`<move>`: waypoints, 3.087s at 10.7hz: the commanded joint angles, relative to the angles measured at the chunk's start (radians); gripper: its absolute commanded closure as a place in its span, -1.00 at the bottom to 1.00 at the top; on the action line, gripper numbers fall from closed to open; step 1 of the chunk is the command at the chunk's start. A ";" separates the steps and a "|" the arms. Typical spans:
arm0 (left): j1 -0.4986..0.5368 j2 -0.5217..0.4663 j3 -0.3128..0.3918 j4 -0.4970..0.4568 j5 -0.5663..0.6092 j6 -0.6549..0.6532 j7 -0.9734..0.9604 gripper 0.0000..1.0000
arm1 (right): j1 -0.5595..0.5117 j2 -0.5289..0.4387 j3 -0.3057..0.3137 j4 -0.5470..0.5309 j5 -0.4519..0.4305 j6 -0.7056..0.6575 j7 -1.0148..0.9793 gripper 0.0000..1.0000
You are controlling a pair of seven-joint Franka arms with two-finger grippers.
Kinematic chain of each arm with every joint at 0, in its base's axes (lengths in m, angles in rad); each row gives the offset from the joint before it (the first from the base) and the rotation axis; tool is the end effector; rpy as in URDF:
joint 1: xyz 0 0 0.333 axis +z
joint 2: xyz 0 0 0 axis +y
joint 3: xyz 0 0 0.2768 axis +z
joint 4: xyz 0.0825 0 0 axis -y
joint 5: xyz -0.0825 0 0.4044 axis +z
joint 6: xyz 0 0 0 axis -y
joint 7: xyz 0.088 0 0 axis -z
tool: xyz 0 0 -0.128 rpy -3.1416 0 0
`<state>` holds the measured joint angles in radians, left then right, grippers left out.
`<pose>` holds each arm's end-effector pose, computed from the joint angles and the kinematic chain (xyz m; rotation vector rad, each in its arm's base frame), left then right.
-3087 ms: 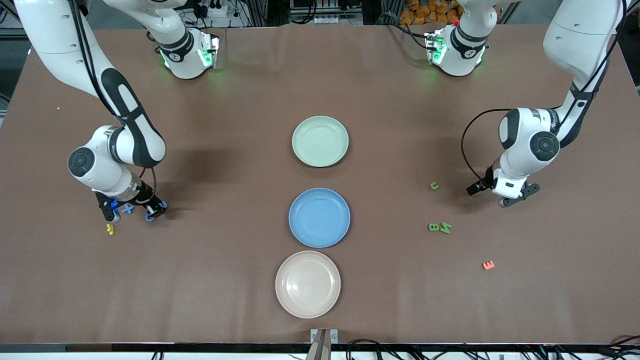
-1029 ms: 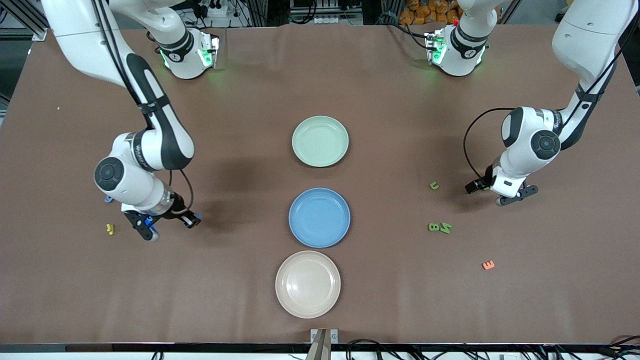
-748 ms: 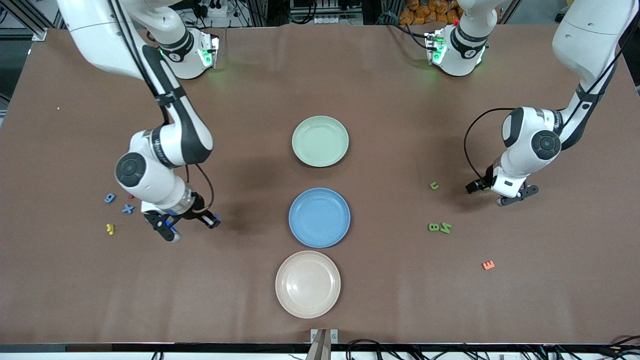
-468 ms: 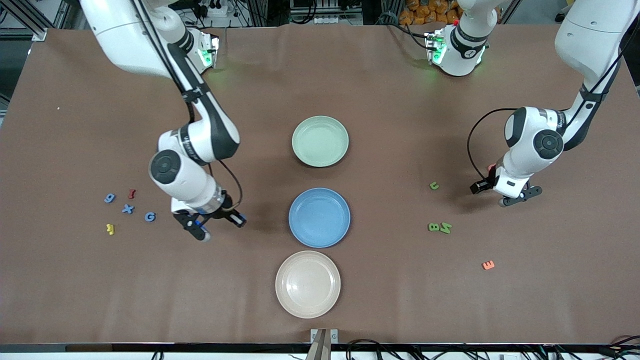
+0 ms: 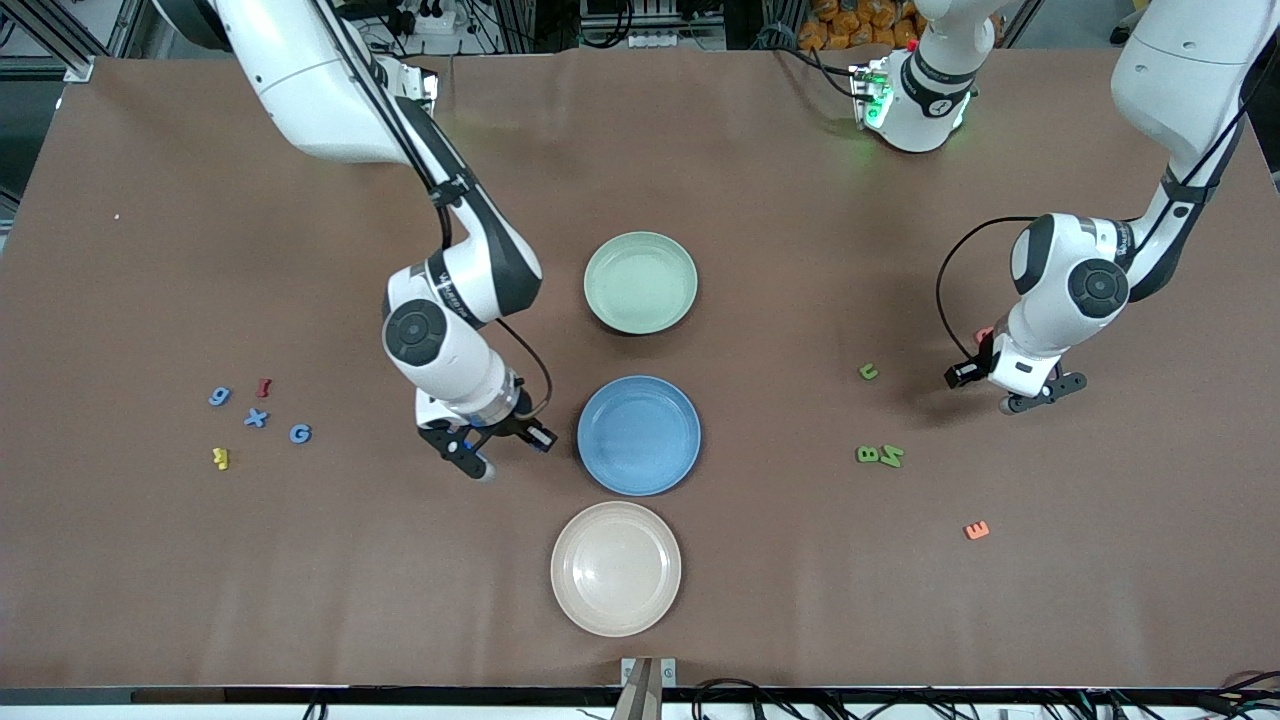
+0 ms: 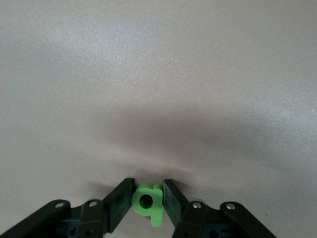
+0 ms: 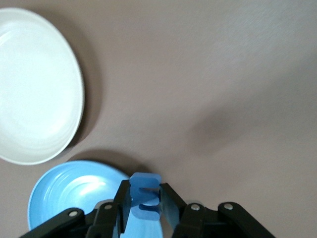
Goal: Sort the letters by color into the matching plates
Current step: 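Release the E on the blue plate while the left gripper carries q, then release the q on the green plate while the right gripper returns to letters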
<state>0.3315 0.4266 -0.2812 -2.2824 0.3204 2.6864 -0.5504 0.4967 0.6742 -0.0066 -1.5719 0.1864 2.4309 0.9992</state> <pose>0.5228 0.0045 0.0980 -3.0749 -0.5226 -0.0228 0.6288 0.3396 0.1999 -2.7730 0.9150 -0.0693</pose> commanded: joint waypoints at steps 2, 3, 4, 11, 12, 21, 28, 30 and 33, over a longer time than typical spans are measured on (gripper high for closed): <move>-0.026 -0.003 -0.001 0.004 0.034 -0.002 -0.037 1.00 | 0.077 0.117 0.006 0.165 0.036 0.003 0.059 0.97; -0.029 -0.012 -0.001 0.012 0.034 -0.019 -0.037 1.00 | 0.085 0.148 0.023 0.208 0.035 0.004 0.062 0.97; -0.029 -0.015 -0.006 0.030 0.034 -0.055 -0.037 1.00 | 0.089 0.180 0.043 0.243 0.035 0.016 0.065 0.97; -0.077 -0.019 -0.019 0.104 0.034 -0.140 -0.120 1.00 | 0.167 0.246 0.059 0.257 0.035 0.102 0.065 -0.49; -0.103 -0.025 -0.021 0.110 0.034 -0.140 -0.156 1.00 | 0.174 0.245 0.059 0.256 0.030 0.102 0.064 -0.99; -0.471 -0.009 -0.029 0.121 0.026 -0.141 -0.629 1.00 | 0.123 0.173 -0.018 0.248 -0.024 -0.102 -0.149 -1.00; -0.756 -0.014 -0.061 0.233 -0.035 -0.276 -0.930 1.00 | -0.047 0.033 -0.091 0.231 -0.022 -0.354 -0.510 -1.00; -0.764 -0.011 -0.107 0.302 -0.090 -0.338 -0.931 1.00 | -0.101 -0.040 -0.119 0.166 -0.022 -0.365 -0.617 -1.00; -0.834 0.018 -0.127 0.372 -0.119 -0.342 -0.965 1.00 | -0.216 -0.155 -0.130 0.072 -0.024 -0.424 -0.793 -1.00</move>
<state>-0.4451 0.4202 -0.4049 -1.9644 0.2304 2.3710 -1.4758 0.3572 0.6532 -0.1443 -1.3728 0.1730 2.0458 0.3165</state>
